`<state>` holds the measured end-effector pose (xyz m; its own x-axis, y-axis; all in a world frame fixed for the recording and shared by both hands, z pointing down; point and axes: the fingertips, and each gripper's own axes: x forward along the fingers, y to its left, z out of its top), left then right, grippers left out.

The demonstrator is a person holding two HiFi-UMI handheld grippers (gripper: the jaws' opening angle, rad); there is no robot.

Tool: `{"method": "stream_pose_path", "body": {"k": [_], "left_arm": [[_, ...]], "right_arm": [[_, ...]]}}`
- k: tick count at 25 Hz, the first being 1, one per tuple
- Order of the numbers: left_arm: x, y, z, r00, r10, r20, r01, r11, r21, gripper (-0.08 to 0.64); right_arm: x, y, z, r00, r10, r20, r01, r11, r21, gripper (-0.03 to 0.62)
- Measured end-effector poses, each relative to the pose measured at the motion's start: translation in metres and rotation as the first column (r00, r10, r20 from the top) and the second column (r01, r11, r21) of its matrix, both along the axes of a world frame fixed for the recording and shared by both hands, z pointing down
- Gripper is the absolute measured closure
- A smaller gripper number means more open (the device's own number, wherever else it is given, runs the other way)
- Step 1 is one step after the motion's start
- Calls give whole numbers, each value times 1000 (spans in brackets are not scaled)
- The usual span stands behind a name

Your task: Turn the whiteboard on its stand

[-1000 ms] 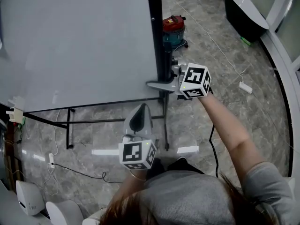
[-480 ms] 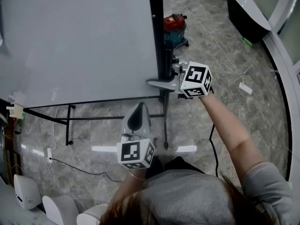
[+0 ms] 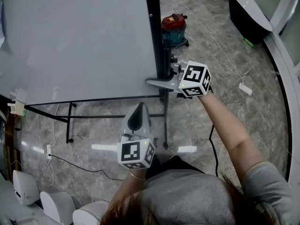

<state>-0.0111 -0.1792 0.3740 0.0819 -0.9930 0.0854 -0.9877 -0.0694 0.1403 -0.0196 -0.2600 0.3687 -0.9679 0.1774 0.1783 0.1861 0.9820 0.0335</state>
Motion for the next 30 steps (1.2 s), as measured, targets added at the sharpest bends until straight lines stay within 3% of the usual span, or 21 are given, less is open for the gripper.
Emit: {"method": "stream_pose_path", "body": {"k": [7, 13, 18, 24, 30], "left_arm": [[14, 14, 10, 1000, -19, -8, 19, 1000, -9, 569], [0, 14, 15, 1000, -10, -11, 10, 1000, -22, 569], [-35, 18, 17, 996, -93, -4, 92, 996, -19, 569], [-94, 9, 6, 983, -181, 26, 182, 983, -26, 569], [-83, -6, 3, 991, -121, 53, 123, 992, -22, 569]], "right_arm": [[20, 2, 2, 1000, 3, 1, -3, 1000, 0, 492], [35, -1, 3, 1000, 8, 5, -8, 1000, 1, 492], [62, 7, 3, 1000, 13, 26, -13, 1000, 12, 494], [63, 9, 2, 999, 30, 34, -31, 1000, 8, 494], [66, 9, 5, 999, 30, 42, -31, 1000, 7, 494]]}}
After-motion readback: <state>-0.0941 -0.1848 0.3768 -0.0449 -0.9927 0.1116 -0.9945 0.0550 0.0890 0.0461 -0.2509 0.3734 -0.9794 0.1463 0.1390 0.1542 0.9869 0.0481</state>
